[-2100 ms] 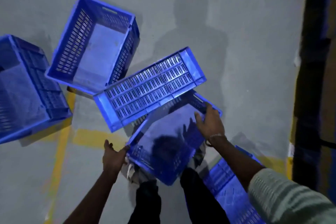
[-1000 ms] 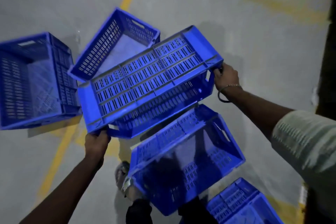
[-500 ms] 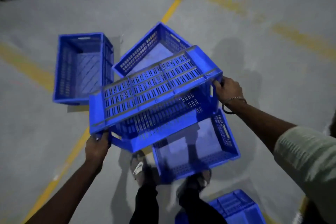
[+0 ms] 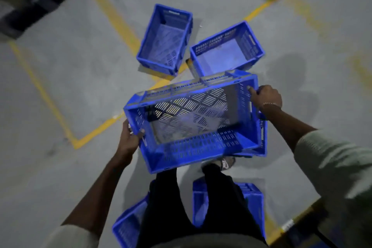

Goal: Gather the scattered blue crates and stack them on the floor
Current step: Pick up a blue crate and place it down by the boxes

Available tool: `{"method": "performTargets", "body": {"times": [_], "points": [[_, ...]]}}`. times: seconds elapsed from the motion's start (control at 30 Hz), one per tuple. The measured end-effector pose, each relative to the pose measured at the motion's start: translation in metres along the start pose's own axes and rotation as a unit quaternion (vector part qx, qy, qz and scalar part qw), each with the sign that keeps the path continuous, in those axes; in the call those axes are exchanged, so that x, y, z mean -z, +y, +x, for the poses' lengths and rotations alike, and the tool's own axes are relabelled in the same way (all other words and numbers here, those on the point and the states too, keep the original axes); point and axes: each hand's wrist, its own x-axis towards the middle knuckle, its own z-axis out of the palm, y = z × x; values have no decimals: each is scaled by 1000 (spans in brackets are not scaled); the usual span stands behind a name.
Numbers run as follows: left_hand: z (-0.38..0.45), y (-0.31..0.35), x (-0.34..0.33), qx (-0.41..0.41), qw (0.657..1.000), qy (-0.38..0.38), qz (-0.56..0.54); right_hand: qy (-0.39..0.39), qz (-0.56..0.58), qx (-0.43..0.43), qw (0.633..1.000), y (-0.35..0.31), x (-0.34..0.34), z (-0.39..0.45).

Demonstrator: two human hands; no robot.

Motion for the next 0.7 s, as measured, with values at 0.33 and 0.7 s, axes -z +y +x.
{"method": "performTargets", "body": {"times": [0.33,0.7], "points": [[34,-107,152,25,998,21,-54,13,87,38,995,-153,-49,-126],[78,-32,355,13,958,38,-284,87,197,140,967,-328,-43,-178]]}}
